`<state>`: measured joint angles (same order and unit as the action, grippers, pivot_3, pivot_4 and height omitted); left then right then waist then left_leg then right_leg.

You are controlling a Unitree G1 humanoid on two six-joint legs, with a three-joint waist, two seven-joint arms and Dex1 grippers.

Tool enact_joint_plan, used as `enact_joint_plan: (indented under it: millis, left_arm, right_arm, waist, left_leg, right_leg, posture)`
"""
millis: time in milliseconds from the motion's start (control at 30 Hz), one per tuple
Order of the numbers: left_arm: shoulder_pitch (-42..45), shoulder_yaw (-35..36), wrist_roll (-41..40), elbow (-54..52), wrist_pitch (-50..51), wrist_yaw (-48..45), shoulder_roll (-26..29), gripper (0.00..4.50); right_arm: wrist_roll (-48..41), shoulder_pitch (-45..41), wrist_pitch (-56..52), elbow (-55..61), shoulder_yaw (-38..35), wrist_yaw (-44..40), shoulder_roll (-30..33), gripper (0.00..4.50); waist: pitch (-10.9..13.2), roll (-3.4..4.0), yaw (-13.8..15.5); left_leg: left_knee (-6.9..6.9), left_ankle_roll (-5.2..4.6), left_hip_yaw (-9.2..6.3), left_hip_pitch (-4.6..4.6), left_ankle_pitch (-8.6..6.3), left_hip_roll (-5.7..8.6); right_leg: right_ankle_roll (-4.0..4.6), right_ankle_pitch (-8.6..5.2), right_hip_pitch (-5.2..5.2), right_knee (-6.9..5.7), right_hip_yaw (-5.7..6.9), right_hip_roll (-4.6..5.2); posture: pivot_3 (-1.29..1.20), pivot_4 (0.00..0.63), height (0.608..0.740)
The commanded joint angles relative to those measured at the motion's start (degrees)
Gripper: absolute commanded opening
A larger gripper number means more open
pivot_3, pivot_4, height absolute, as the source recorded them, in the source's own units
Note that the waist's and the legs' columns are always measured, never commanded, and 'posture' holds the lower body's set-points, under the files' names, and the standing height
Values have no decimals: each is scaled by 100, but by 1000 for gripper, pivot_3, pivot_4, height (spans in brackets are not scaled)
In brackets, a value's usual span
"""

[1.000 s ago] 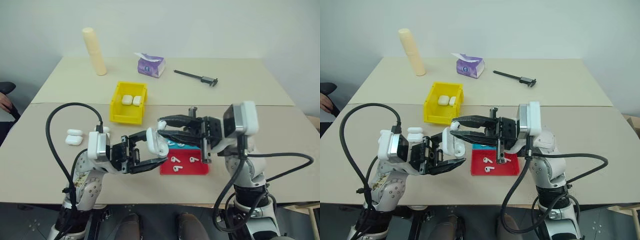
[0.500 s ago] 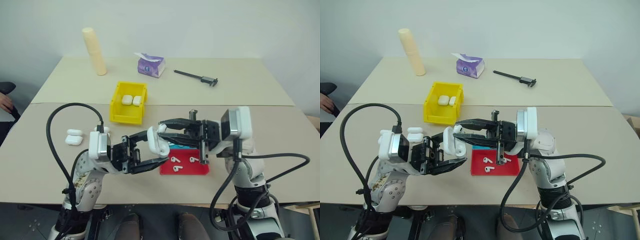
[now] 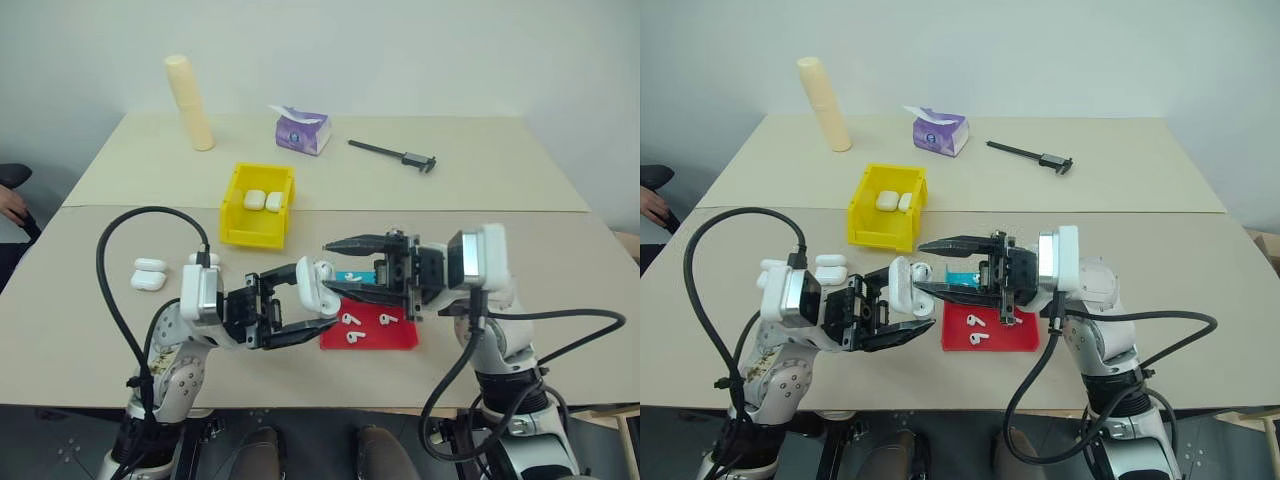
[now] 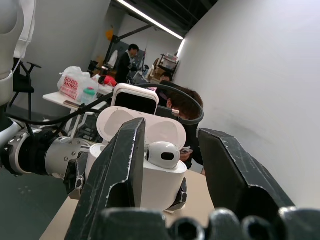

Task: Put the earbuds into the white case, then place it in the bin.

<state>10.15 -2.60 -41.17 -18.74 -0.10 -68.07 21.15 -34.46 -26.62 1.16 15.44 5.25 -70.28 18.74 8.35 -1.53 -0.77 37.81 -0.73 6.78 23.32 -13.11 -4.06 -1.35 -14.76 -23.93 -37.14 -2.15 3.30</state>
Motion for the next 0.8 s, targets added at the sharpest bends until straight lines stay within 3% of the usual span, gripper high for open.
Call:
enact_joint_plan:
  millis: [33,233,433,600,800]
  left_arm:
    - [91,9,-54,-165,-102,17,-104,2746]
    - [-26,170,86,17,-184,-51,-5,2746]
    - [-506,666,271,340,-540,-298,392,2746]
    - [-962,956,570,608,-978,-434,660,2746]
    - [-1262,943,895,769,-1420,-345,574,2746]
  right_arm:
    - [192,-50,57,-3,217,-125,99,2190]
    - [-160,-199,-196,106,-7,-253,451,2190]
    - [-519,-854,-1419,154,-406,-381,1787,2190]
    - [1137,-1930,-1899,-477,544,-578,2889,2190]
    - [3524,-3131,-1119,-1788,2170,-876,2821,2190]
  waist:
    - [0,0,0]
    - [0,0,-2]
    - [0,0,-4]
    - [0,1,-23]
    - [-1,1,-13]
  left_leg:
    - [0,0,0,0,0,0]
    - [0,0,0,0,0,0]
    - [-2,0,-6,0,0,-1]
    - [-5,-1,-2,-2,-1,-3]
    - [-4,-2,18,8,-1,-3]
  right_leg:
    - [0,0,0,0,0,0]
    - [0,0,0,0,0,0]
    - [0,0,-4,1,-3,2]
    - [3,-1,-12,1,-6,2]
    - [4,-2,-25,1,-9,4]
  posture:
    - [0,150,740]
    - [0,150,740]
    - [0,150,740]
    - [0,150,740]
    - [0,150,740]
